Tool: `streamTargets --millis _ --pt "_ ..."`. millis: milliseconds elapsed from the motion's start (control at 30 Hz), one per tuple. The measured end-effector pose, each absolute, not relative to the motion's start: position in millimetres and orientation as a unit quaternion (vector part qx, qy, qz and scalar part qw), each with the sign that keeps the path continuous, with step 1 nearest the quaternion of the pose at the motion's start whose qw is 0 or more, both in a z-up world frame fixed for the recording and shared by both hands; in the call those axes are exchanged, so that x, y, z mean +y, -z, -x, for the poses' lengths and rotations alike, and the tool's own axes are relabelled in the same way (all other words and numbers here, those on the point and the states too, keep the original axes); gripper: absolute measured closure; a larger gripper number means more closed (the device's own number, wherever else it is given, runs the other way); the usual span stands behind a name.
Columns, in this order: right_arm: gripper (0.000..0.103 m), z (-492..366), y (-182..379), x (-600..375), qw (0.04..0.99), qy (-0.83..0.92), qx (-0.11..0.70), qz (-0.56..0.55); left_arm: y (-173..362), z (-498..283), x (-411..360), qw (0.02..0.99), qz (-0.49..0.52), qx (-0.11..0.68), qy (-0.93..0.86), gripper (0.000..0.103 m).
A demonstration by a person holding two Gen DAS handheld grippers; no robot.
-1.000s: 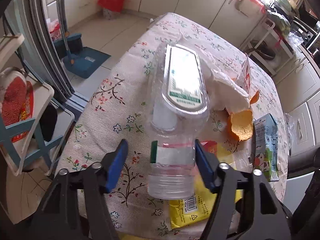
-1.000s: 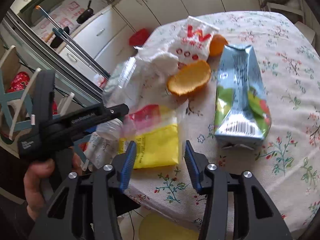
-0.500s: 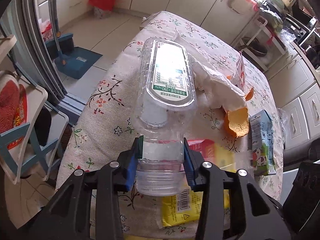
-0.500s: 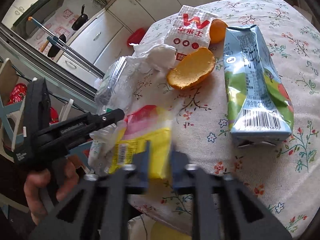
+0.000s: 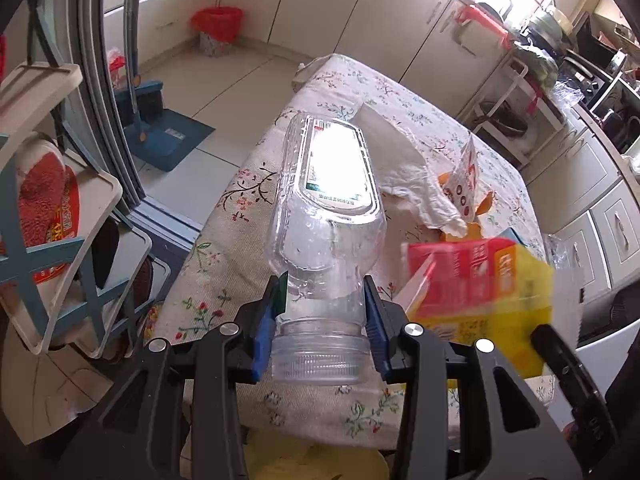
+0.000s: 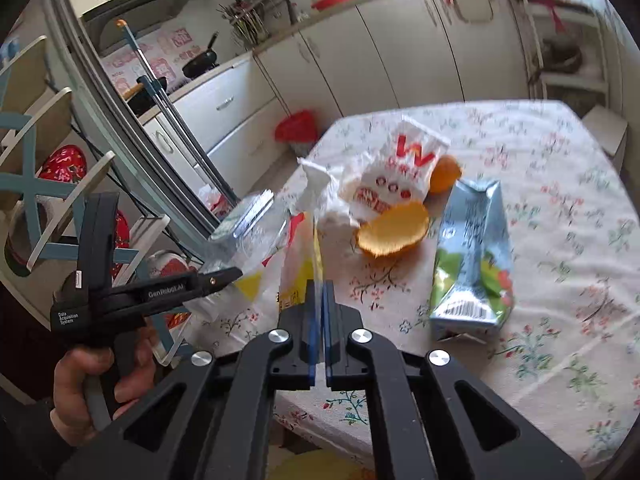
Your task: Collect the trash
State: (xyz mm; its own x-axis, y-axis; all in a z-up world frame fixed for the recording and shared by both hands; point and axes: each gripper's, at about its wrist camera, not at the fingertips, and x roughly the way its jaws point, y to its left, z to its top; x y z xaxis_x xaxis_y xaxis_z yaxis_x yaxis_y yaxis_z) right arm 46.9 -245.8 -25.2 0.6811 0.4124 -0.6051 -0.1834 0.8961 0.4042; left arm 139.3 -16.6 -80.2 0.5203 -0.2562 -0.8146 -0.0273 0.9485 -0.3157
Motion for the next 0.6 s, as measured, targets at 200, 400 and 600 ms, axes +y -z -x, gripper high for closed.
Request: streamTargets --millis 200,400,600 --pt "0.099 -22 0 -246 0.931 -0.154 0.305 -0.127 66 -113 -9 0.868 0.156 0.465 0.079 0.066" --pt "0.099 5 -14 -259 0.946 -0.127 0.262 -0.139 58 -89 5 0.873 0.175 0.447 0.090 0.066" --pt "0.099 21 -14 -274 0.944 -0.111 0.259 -0.169 47 -70 5 0.883 0.166 0.429 0.093 0.066"
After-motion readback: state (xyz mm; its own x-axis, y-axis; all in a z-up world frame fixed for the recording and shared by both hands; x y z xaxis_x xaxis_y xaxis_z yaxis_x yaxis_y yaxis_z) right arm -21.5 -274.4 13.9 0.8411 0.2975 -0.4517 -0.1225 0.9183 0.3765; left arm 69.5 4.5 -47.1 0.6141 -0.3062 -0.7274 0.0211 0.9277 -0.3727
